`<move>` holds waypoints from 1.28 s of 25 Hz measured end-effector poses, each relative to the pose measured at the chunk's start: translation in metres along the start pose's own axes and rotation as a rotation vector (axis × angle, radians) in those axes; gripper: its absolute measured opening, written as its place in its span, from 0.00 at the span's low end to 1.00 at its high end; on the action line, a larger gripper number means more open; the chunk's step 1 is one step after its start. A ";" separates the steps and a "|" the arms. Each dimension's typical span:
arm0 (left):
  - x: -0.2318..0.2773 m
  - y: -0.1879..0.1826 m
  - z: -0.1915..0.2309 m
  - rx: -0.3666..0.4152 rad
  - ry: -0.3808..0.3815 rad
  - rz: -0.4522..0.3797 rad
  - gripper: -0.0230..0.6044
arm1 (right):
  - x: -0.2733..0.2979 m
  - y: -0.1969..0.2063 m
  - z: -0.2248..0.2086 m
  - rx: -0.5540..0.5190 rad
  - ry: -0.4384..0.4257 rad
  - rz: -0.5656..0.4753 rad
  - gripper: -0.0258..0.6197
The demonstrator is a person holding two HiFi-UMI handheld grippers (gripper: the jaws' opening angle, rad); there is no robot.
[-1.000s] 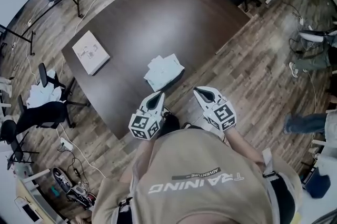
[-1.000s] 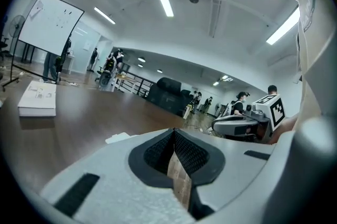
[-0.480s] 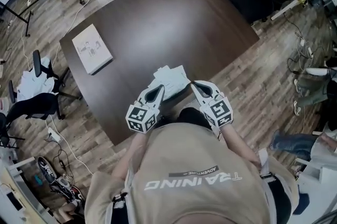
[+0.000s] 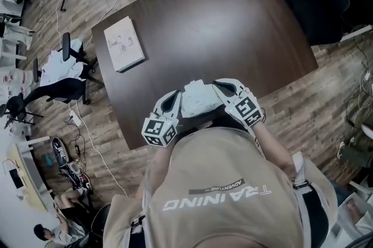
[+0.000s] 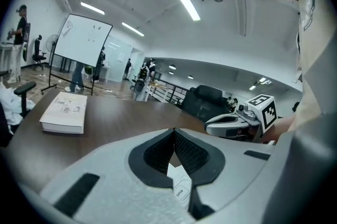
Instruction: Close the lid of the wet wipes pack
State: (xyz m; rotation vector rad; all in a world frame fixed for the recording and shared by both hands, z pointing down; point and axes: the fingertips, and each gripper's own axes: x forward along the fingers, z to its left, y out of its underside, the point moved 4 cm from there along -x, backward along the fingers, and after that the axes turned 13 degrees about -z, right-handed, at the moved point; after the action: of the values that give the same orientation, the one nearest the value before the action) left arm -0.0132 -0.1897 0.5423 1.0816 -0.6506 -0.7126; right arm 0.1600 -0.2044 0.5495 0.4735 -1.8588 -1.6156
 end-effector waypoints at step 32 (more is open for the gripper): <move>-0.007 0.011 0.014 -0.032 -0.249 -0.078 0.05 | 0.098 0.101 -0.021 0.095 -0.444 0.345 0.07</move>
State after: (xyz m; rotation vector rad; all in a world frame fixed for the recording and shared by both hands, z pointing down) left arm -0.0262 -0.1882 0.5561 1.0012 -0.8097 -0.9321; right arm 0.1139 -0.2638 0.6710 -0.1834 -2.1974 -1.4797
